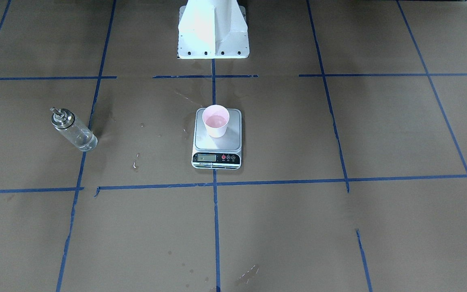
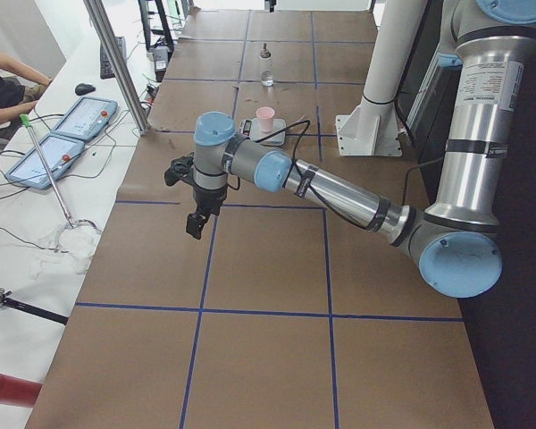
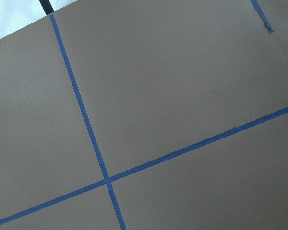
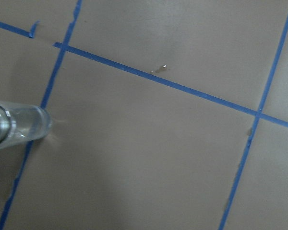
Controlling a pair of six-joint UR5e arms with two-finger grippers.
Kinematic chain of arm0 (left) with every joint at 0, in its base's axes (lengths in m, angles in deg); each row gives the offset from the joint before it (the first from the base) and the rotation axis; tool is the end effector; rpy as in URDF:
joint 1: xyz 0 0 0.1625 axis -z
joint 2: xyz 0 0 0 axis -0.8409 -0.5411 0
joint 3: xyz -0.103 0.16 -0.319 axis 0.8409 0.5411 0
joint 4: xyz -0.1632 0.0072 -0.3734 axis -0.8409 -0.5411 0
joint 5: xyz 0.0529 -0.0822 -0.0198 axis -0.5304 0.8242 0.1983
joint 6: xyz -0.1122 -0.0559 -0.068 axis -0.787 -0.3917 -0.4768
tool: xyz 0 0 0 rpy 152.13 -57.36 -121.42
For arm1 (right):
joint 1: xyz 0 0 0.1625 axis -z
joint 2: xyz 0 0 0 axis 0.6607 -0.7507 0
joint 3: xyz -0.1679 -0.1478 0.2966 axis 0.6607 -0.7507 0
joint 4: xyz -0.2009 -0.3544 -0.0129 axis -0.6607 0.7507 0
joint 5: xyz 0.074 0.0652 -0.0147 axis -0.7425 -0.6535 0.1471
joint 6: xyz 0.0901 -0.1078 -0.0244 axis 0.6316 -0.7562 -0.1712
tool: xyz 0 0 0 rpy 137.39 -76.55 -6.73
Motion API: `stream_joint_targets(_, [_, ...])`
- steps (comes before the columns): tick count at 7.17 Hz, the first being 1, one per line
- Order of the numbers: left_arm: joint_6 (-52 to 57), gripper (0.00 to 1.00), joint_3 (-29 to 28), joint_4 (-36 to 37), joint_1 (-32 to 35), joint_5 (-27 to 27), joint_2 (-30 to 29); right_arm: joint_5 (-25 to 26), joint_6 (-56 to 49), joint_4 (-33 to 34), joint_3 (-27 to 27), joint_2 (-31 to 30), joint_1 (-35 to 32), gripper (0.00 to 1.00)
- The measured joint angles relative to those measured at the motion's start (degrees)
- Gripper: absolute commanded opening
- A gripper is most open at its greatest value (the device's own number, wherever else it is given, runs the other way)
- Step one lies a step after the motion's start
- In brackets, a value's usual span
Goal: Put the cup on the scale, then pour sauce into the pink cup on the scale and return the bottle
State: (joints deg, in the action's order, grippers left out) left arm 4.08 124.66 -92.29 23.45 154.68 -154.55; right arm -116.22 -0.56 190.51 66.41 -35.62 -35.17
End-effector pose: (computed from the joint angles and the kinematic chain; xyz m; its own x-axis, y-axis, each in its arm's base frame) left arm 0.0352 -0.5265 0.4473 0.7648 0.3625 -0.5326 -0.1552 0.9060 0.3939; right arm -0.0582 -0.4533 0.4180 0.7519 -0.3251 0.5736 0.2436 0.9454 0.2165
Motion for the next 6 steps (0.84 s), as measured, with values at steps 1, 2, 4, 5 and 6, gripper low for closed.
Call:
stream_joint_targets(1, [0.1,1.00,0.2,0.2,0.0,0.1,0.1,-2.9,-6.8,-3.1,-6.4,-0.3,-4.8,1.00])
stream_joint_targets(2, [0.1,1.00,0.2,0.4,0.0,0.6,0.2,-5.6,-10.2,-9.0,-12.3,-1.5,-7.9,1.00])
stream_joint_targets(4, [0.4,1.00,0.0,0.8,0.0,2.2,1.0,-5.9,-12.1,-25.6,-22.4,-4.5,-10.1,1.00])
stream_joint_targets(5, [0.6,1.00,-0.2,0.9,0.0,3.0,1.9,-5.0,-11.8,-29.2,-25.4,-4.9,-10.2,1.00])
stream_joint_targets(6, [0.8,1.00,-0.2,1.7,0.0,3.2,2.9,-4.5,-10.9,-30.5,-26.7,-5.0,-10.2,1.00])
